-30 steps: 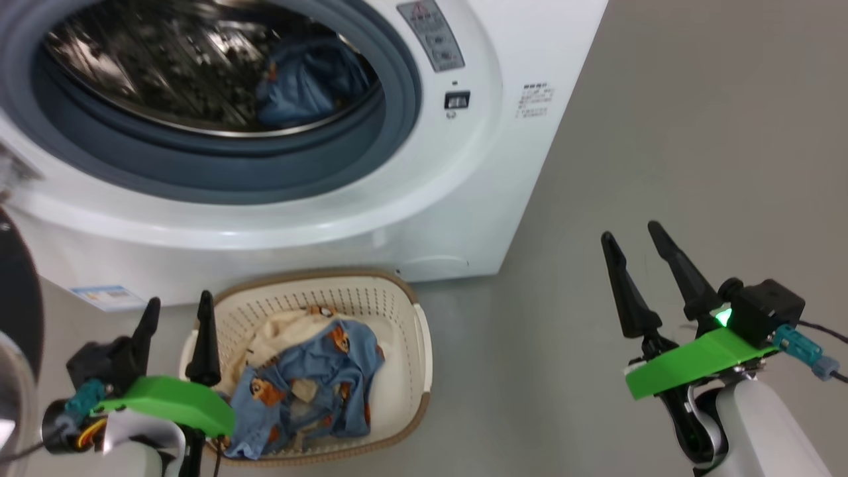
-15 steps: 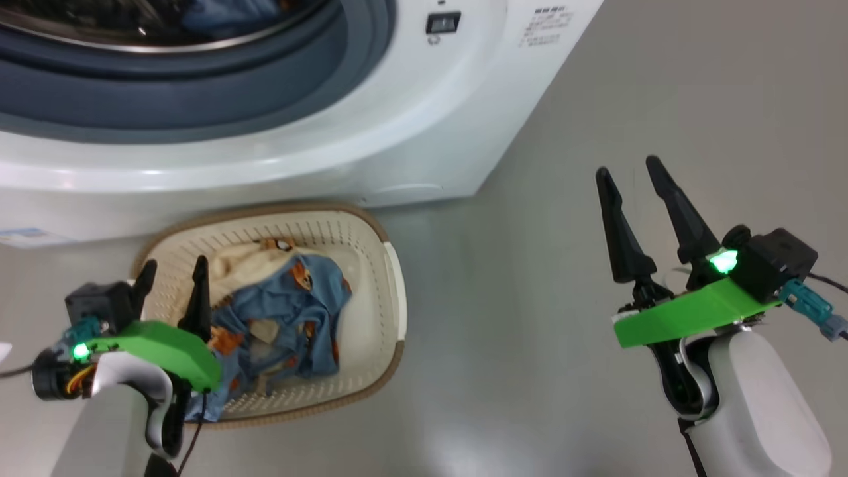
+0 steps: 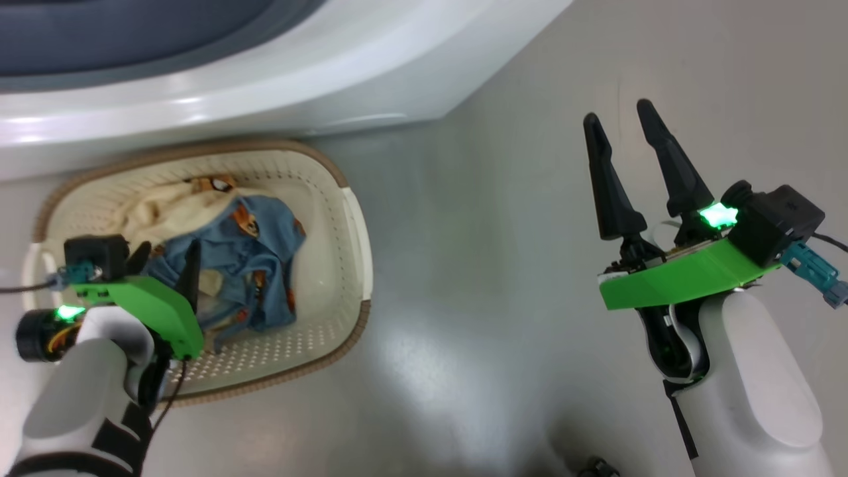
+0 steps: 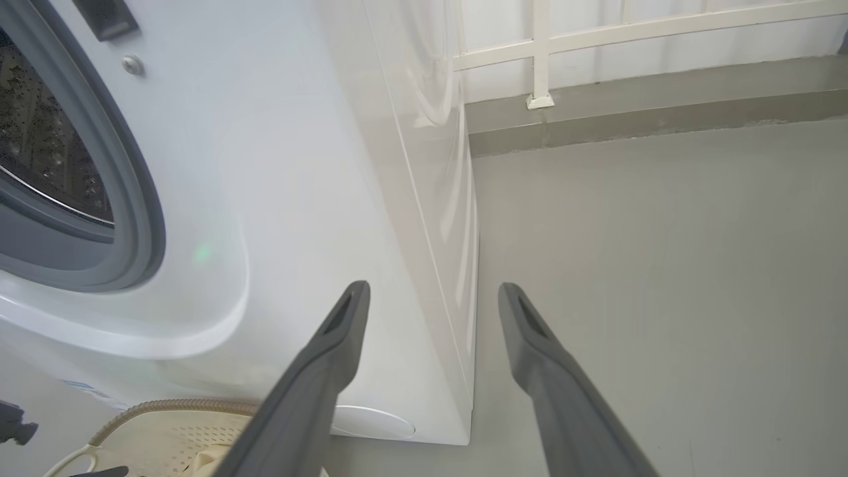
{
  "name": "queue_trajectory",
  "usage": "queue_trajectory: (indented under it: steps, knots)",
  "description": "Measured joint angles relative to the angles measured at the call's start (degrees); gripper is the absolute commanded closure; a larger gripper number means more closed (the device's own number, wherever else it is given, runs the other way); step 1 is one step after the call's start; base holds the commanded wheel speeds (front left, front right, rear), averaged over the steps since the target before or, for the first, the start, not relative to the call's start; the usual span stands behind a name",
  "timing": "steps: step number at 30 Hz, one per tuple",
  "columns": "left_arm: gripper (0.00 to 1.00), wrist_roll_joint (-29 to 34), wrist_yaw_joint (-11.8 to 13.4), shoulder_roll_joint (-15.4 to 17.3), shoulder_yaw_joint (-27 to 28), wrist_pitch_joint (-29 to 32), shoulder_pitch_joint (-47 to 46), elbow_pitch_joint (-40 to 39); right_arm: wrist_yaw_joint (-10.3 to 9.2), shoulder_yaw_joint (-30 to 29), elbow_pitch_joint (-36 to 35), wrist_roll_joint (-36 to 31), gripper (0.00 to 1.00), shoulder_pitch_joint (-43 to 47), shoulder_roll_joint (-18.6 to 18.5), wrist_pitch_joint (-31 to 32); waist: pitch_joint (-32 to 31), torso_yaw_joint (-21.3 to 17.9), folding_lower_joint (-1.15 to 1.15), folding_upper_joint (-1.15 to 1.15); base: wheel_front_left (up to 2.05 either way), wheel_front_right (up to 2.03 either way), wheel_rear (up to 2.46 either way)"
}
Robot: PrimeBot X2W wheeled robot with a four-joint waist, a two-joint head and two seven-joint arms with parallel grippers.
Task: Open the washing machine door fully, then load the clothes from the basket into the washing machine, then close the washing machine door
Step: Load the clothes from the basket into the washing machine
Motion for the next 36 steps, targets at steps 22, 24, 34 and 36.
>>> queue_trajectory:
  steps: [22,24,34,36]
  knots:
    - [0.00,3.66,1.32,5.39,-6.37,2.02,-14.11,16.34,0.00,1.59,-1.98,1.19,0.00,-3.43,1.15,0.00,11.96,-6.80,0.00,0.00,0.00,0.00,0.00]
    - [0.00,4.19,3.19,5.97,-6.77,2.59,-14.85,16.94,0.00,1.59,-2.36,1.23,0.00,-3.83,1.18,0.00,12.57,-7.55,0.00,0.00,0.00,0.00,0.00]
    - [0.00,4.07,3.25,7.79,-7.51,9.84,-16.77,18.31,0.00,1.88,-2.53,1.69,0.00,-3.83,1.22,0.00,14.03,-9.96,0.00,0.00,0.00,0.00,0.00]
    - [0.00,3.27,2.50,7.79,-7.38,11.78,-16.78,18.51,0.00,2.04,-2.53,1.70,0.00,-3.83,1.23,0.00,13.95,-10.06,0.00,0.00,0.00,0.00,0.00]
